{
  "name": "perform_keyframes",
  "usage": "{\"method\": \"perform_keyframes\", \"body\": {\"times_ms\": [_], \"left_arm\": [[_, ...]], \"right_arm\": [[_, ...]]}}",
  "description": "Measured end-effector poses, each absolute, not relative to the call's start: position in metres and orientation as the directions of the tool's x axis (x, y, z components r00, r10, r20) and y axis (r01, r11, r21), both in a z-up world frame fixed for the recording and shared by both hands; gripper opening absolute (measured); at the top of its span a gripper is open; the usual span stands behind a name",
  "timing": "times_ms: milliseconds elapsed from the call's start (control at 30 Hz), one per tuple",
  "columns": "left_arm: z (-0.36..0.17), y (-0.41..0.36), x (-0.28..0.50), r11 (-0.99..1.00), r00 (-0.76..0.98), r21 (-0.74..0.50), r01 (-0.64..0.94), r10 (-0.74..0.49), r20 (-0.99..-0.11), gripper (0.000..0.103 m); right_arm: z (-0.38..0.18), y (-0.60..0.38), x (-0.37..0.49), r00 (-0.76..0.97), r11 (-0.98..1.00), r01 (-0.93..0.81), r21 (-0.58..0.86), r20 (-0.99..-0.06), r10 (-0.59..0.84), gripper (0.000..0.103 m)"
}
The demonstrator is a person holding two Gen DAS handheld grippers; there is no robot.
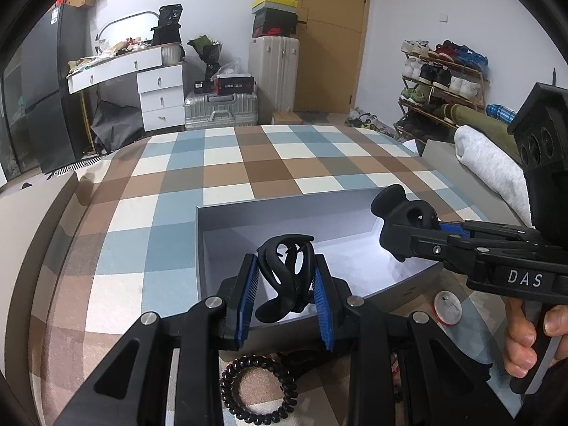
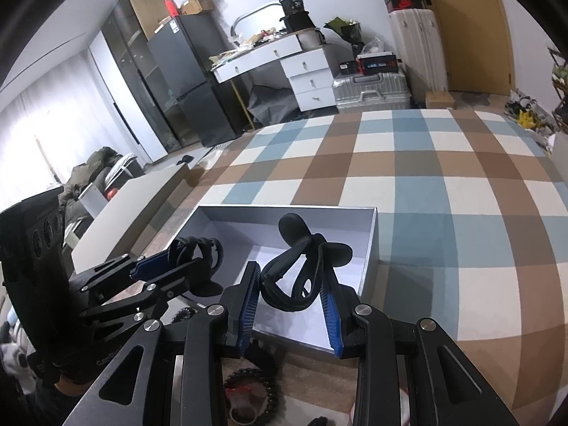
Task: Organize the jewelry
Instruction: 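Withdraw both open tools from the box toward the remaining items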
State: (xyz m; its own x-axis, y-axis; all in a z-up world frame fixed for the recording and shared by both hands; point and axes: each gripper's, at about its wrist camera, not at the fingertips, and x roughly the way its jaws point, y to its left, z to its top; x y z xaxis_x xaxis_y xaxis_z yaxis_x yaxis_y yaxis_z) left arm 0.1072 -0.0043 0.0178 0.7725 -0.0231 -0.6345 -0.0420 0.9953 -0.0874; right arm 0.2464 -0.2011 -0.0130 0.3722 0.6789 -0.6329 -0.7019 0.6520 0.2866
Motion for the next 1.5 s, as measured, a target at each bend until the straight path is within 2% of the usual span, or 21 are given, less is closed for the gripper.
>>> {"method": "perform_keyframes", "body": {"times_ms": [267,333,367,400,467,533,600,733,800,967,1300,1500], "left_arm": [[0.025,-0.005,0.102,0.995,0.782,-0.092,-0.033,-0.032,-0.623,0.025],[0.028,-0.005,0.097,0.995,0.793,-0.099,-0.019,-0.046,-0.608,0.03],[0.029,-0.004,0.094,0.994,0.797,-0.104,-0.015,-0.051,-0.602,0.037],[0.031,-0.004,0.092,0.994,0.8,-0.109,-0.012,-0.055,-0.598,0.047],[0.035,-0.003,0.085,0.992,0.81,-0.124,-0.006,-0.068,-0.582,0.059],[0.038,-0.001,0.08,0.989,0.815,-0.145,0.0,-0.084,-0.573,0.068],[0.038,0.001,0.074,0.986,0.814,-0.169,-0.005,-0.094,-0.574,0.083],[0.037,0.0,0.067,0.988,0.801,-0.154,-0.014,-0.081,-0.593,0.087],[0.034,0.0,0.063,0.99,0.798,-0.137,-0.037,-0.054,-0.6,0.102],[0.026,0.001,0.053,0.988,0.789,-0.148,-0.03,-0.068,-0.611,0.102],[0.014,0.007,0.051,0.995,0.766,-0.073,-0.069,0.006,-0.642,0.102],[0.005,0.01,0.052,0.993,0.744,-0.091,-0.073,-0.006,-0.668,0.102]], "right_arm": [[-0.009,-0.2,0.24,0.364,0.651,-0.707,0.277,-0.647,0.67,0.035],[-0.004,-0.203,0.235,0.388,0.653,-0.712,0.259,-0.63,0.673,0.045],[0.0,-0.207,0.231,0.409,0.657,-0.712,0.249,-0.614,0.676,0.058],[0.003,-0.211,0.227,0.428,0.659,-0.712,0.241,-0.596,0.68,0.061],[0.01,-0.219,0.219,0.458,0.669,-0.707,0.228,-0.573,0.68,0.063],[0.014,-0.225,0.216,0.467,0.674,-0.704,0.224,-0.569,0.676,0.072],[0.017,-0.235,0.212,0.484,0.685,-0.695,0.218,-0.564,0.67,0.086],[0.017,-0.249,0.208,0.5,0.715,-0.667,0.211,-0.585,0.639,0.098],[0.015,-0.253,0.207,0.501,0.728,-0.654,0.206,-0.602,0.621,0.101],[0.007,-0.259,0.197,0.493,0.741,-0.646,0.182,-0.642,0.587,0.103],[-0.023,-0.255,0.175,0.39,0.698,-0.707,0.118,-0.758,0.523,0.103],[-0.043,-0.248,0.176,0.357,0.688,-0.722,0.074,-0.812,0.462,0.101]]}}
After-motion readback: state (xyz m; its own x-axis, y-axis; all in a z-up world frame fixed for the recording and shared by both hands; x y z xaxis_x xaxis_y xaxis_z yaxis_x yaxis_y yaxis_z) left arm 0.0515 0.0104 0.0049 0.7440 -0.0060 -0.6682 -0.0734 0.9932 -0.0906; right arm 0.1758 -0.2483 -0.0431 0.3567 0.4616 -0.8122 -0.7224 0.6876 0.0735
